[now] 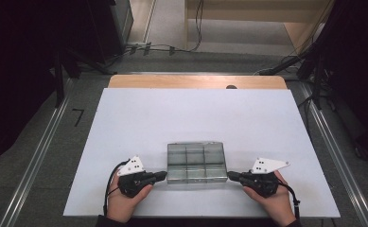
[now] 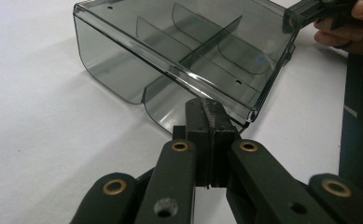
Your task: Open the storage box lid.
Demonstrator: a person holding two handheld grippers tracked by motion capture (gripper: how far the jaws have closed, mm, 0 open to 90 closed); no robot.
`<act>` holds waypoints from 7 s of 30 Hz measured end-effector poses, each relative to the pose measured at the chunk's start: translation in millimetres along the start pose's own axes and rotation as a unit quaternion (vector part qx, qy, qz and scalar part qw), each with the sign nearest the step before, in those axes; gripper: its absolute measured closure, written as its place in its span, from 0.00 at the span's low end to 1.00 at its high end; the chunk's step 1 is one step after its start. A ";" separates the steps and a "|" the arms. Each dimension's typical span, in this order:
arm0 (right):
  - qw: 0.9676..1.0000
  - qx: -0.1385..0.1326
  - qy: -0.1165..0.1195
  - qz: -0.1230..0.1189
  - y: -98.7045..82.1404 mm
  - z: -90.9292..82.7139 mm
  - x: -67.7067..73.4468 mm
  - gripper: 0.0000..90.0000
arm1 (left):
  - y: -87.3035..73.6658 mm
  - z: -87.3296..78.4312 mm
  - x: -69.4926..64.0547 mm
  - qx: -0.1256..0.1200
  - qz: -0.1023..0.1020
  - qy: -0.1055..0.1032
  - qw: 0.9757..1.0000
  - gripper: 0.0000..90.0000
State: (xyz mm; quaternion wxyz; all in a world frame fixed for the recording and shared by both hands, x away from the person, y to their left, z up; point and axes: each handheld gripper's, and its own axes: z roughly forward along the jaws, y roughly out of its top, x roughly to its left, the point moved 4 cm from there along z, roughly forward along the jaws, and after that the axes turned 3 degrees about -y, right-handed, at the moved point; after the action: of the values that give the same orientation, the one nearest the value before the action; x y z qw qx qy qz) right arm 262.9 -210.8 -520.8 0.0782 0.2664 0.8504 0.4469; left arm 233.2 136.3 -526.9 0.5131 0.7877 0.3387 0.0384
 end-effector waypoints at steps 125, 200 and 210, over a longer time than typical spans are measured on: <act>0.996 -0.092 0.002 -0.003 55.4 -10.2 -9.1 0.98 | 40.3 -0.8 5.7 -0.090 -0.007 0.025 0.996 0.00; 0.991 -0.118 -0.052 0.020 81.6 24.5 -43.8 0.74 | 74.4 31.1 35.8 -0.143 -0.035 0.051 0.988 0.63; 0.991 -0.120 -0.054 0.031 82.0 23.5 -43.1 0.77 | 74.9 30.4 36.1 -0.143 -0.046 0.047 0.988 0.66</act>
State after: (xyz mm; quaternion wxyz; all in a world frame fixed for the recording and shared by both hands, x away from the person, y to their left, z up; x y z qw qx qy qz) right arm 339.5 -178.8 -473.3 0.1416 0.3057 0.7765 0.5325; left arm 310.3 115.0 -489.1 0.6056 0.6871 0.3889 0.0997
